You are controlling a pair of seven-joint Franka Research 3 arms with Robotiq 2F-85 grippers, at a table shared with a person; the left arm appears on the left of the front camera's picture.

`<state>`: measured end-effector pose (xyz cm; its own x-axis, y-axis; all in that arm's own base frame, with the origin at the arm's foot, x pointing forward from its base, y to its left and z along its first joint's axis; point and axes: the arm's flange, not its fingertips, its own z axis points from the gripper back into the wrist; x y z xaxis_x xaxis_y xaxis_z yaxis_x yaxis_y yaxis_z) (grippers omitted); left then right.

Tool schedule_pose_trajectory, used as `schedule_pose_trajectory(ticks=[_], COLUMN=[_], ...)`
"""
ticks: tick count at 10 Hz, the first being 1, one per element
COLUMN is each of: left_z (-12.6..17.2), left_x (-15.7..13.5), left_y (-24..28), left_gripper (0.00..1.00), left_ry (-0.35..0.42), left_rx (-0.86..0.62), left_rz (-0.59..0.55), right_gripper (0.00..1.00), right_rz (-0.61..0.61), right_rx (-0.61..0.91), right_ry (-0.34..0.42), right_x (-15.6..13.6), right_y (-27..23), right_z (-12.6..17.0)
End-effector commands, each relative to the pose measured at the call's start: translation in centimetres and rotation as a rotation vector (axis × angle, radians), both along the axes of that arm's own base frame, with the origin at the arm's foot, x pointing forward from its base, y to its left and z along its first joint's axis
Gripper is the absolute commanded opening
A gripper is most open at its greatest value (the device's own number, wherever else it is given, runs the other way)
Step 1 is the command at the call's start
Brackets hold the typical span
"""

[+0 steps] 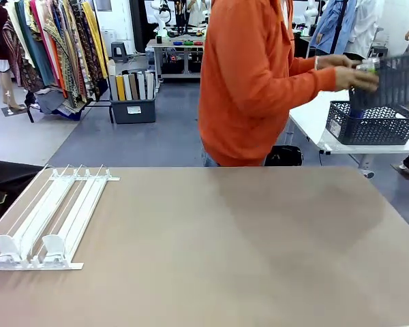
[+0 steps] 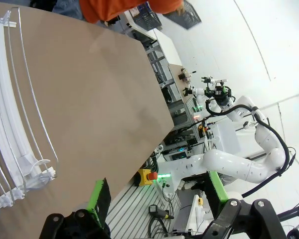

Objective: Retrieve and store the cans from the dispenser.
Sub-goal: Pick up one can from the Automatic Can Dispenser and place it in the middle of the table.

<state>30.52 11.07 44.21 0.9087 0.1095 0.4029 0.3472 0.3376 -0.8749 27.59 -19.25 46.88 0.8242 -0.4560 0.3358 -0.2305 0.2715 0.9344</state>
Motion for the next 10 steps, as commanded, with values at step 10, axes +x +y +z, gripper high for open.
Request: schedule_pose_trajectory(ticks=[10], left_z=[0.14], left_x=[-0.05], left_y=[-0.21], left_gripper=[1.00], left_ry=[-0.004], left_rx=[-0.019], left_rz=[0.006], right_gripper=[1.00], right_rz=[-0.010], right_rx=[0.026], right_ry=[-0.015], right_x=[0.28], right_y=[0.16], right_z=[0.50])
